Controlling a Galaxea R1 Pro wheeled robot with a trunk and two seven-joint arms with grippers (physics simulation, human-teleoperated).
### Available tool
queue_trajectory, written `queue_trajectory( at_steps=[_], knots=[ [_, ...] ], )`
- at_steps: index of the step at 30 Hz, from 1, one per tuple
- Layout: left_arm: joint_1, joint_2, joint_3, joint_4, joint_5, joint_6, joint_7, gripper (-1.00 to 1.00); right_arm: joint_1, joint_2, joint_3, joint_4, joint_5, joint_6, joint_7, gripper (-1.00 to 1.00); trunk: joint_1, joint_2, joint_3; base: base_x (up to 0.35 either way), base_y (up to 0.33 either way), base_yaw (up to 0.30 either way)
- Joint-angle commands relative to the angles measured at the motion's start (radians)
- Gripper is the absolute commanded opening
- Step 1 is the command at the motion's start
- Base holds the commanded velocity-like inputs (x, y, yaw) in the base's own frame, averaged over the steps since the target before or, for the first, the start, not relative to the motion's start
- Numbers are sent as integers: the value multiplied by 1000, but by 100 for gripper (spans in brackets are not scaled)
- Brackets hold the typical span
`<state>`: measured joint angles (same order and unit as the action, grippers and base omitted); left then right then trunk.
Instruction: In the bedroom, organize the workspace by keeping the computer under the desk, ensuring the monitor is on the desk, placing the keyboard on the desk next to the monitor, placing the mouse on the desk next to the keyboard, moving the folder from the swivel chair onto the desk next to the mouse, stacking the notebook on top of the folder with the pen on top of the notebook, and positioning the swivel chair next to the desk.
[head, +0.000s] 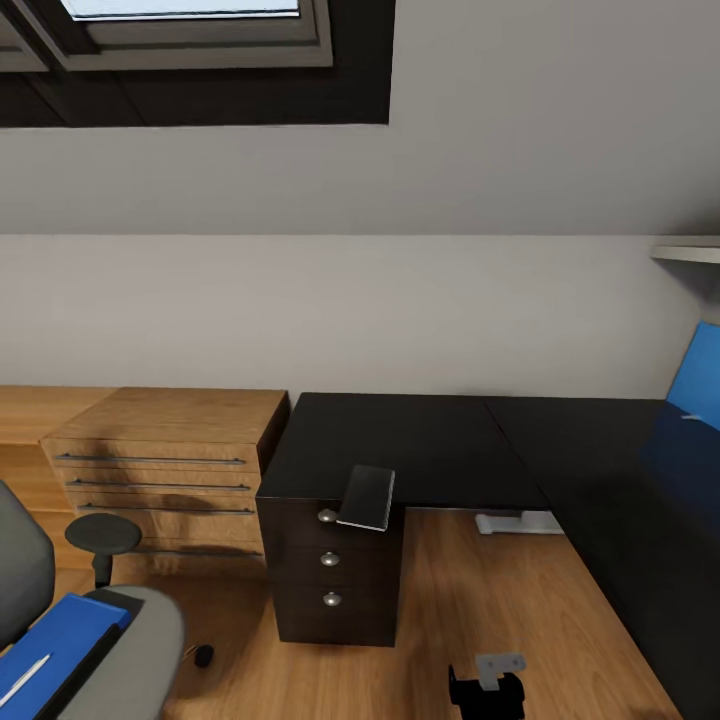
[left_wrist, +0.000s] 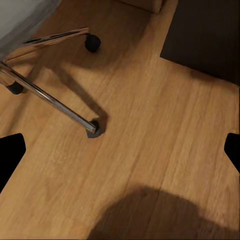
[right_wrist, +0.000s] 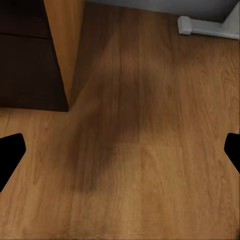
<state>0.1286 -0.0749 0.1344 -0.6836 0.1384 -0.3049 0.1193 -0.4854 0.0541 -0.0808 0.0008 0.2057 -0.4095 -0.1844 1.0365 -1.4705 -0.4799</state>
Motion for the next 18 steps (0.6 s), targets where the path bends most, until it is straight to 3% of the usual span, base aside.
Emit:
queue_trajectory(
  at_steps=[1,4,12,18],
  knots=[
    [0,0,0,7,6,-13,-3,100,-1,0,-8,2,11,-3,-4,100,0,-1,-1,0,0,0],
    [0,1,0,41,5,-43,-3,100,1,-5,-8,4,11,-35,-3,100,0,-1,-1,0,0,0],
    [0,3,3,54,7,-49,-9,100,2,0,-8,4,9,-54,-4,100,0,-1,-1,0,0,14],
    [0,3,4,78,7,-51,-10,100,2,1,-9,3,8,-55,-4,100,0,-1,-2,0,0,205]
  ],
)
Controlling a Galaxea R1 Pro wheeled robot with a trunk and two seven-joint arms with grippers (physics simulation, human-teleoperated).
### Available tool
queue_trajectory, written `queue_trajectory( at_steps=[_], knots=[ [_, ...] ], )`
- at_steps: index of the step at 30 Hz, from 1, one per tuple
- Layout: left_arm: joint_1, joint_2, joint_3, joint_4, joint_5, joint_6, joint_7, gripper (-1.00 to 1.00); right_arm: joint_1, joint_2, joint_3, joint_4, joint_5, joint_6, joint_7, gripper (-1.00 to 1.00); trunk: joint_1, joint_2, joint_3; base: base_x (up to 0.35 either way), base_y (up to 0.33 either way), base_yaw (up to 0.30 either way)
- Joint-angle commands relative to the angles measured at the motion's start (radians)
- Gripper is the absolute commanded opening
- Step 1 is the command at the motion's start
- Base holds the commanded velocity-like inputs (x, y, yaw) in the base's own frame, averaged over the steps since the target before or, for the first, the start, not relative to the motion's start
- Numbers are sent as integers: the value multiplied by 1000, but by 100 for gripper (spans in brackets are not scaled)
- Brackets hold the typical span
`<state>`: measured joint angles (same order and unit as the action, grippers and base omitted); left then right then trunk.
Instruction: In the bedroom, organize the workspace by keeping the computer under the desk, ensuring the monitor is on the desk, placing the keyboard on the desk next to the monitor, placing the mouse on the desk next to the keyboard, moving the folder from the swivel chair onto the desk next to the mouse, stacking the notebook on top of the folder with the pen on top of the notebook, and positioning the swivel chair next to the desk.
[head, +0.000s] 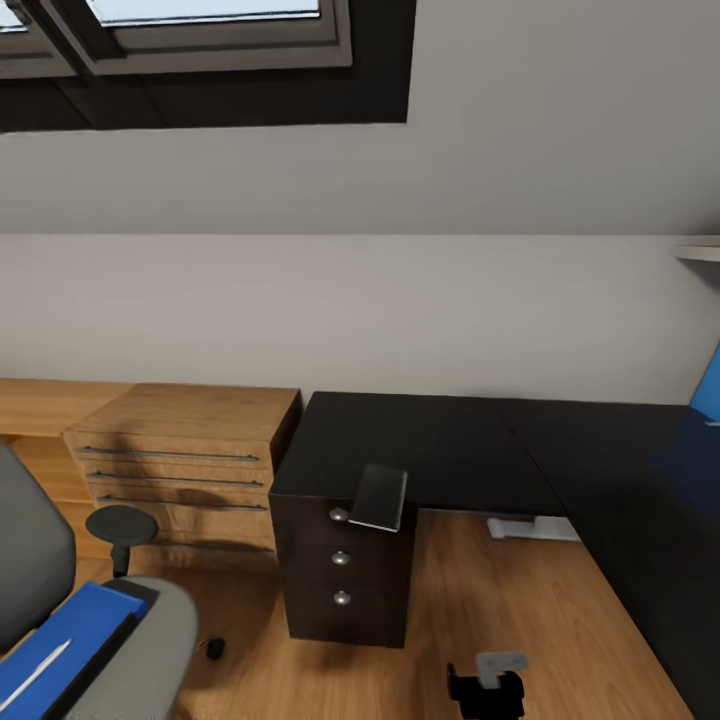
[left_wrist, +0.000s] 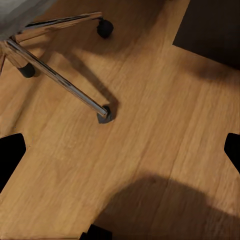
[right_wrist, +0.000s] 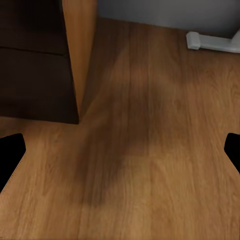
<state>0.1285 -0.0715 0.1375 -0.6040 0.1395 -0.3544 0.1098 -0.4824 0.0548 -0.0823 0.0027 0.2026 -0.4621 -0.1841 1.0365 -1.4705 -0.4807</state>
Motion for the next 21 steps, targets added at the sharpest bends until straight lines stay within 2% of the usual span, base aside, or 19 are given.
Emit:
queue_trajectory(
  at_steps=[1,14,21],
  knots=[
    [0,-1,1,1,5,-1,-1,100,-1,0,-8,1,11,-3,-5,100,0,-1,-1,0,0,254],
    [0,-1,2,8,6,-1,-1,100,-1,-5,-11,-4,11,-4,-6,100,0,-1,-10,0,0,263],
    [0,-1,1,22,5,-7,-1,100,-1,-5,-11,-4,11,-4,-6,100,0,-1,-17,0,0,196]
  ],
)
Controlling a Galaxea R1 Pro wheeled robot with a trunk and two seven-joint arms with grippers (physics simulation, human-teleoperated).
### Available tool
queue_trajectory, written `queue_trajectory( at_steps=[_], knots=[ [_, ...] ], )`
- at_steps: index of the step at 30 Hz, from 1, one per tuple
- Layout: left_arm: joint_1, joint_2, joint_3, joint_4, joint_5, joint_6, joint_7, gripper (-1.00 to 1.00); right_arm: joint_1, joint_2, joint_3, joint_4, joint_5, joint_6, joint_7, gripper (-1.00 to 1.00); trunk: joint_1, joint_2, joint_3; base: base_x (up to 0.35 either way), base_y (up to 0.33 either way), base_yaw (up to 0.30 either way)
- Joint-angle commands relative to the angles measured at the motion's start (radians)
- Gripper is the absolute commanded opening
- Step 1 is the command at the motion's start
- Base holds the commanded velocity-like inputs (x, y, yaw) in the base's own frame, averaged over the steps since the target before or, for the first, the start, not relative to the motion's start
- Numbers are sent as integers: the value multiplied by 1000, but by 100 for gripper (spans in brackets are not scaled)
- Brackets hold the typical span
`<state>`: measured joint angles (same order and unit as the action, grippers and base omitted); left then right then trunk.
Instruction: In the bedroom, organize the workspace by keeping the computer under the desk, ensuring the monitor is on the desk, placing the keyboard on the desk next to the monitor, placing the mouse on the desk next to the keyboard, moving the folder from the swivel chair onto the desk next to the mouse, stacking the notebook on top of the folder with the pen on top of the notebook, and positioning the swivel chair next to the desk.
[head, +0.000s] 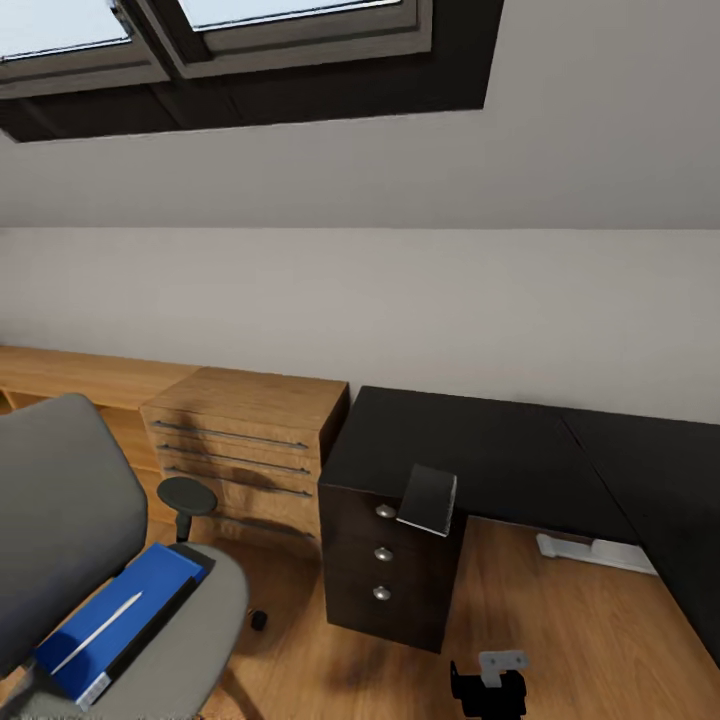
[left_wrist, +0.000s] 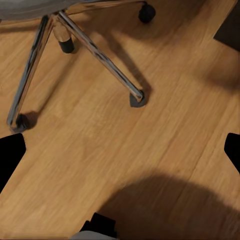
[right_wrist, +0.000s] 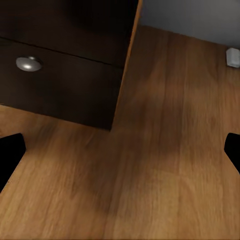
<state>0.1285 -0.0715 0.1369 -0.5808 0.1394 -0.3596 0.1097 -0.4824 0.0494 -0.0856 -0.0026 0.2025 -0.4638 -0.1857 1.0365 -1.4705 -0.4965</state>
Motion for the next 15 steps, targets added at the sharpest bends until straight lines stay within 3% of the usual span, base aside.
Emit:
queue_trajectory(
  at_steps=[1,9,15],
  knots=[
    [0,-1,1,-1,5,-4,-1,100,-1,0,-8,1,11,-3,-4,100,0,-1,-2,0,0,181],
    [0,-1,1,6,5,-35,-1,100,-1,2,-8,1,11,-3,-4,100,0,-1,-11,-6,6,184],
    [0,-1,1,7,5,-37,-1,100,-1,1,-8,1,11,-3,-4,100,0,-1,-19,-139,145,137]
  ],
)
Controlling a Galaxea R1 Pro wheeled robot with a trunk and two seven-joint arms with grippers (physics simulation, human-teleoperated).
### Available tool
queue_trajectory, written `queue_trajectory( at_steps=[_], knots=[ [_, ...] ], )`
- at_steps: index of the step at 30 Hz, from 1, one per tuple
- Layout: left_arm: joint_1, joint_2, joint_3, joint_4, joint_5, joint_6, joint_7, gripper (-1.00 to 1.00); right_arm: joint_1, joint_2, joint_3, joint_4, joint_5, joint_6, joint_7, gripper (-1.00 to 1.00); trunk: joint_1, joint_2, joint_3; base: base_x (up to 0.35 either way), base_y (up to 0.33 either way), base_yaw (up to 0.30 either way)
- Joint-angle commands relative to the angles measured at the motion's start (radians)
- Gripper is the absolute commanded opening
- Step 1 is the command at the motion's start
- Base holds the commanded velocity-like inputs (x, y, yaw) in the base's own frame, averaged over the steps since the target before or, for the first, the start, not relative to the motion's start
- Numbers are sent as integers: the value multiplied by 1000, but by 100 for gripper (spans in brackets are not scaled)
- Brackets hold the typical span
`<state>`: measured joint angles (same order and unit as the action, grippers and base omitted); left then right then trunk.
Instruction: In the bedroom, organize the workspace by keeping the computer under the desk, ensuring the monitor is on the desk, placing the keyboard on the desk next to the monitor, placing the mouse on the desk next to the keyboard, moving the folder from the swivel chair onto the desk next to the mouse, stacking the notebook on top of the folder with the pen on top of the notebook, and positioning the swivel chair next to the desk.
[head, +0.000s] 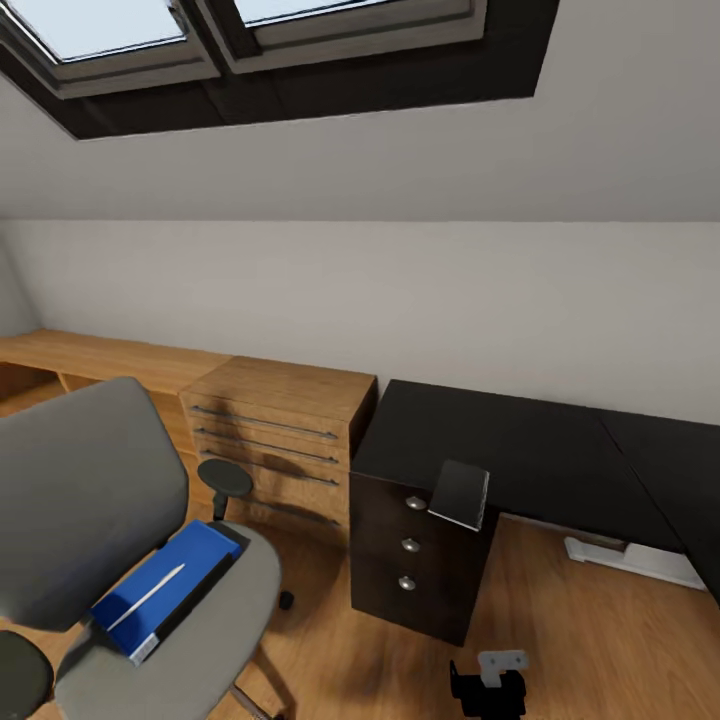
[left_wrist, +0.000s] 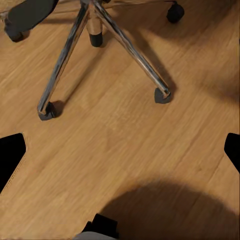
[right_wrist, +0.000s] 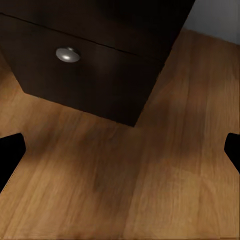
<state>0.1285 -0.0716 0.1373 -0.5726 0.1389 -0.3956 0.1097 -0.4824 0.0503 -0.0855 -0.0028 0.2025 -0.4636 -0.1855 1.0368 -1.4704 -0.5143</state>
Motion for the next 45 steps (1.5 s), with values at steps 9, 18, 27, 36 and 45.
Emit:
queue_trajectory(
  at_steps=[9,18,27,36,45],
  knots=[
    [0,-1,1,-1,5,-3,-1,100,-1,0,-8,2,12,-3,-3,100,0,-1,-4,-209,249,22],
    [0,-1,-1,-1,4,-3,-2,100,-1,0,-8,3,12,-3,-3,100,0,-1,-4,-40,301,-166],
    [0,-1,-1,-1,4,-2,-1,100,-1,1,-8,4,12,-3,-3,100,0,-1,-4,-2,245,-134],
    [0,0,-1,-1,4,-3,-1,100,-1,0,-8,4,11,-3,-3,100,0,-1,-4,0,25,-8],
    [0,0,-1,-1,4,-3,-1,100,-1,0,-8,4,12,-3,-3,100,0,-1,-4,0,118,-11]
  ],
)
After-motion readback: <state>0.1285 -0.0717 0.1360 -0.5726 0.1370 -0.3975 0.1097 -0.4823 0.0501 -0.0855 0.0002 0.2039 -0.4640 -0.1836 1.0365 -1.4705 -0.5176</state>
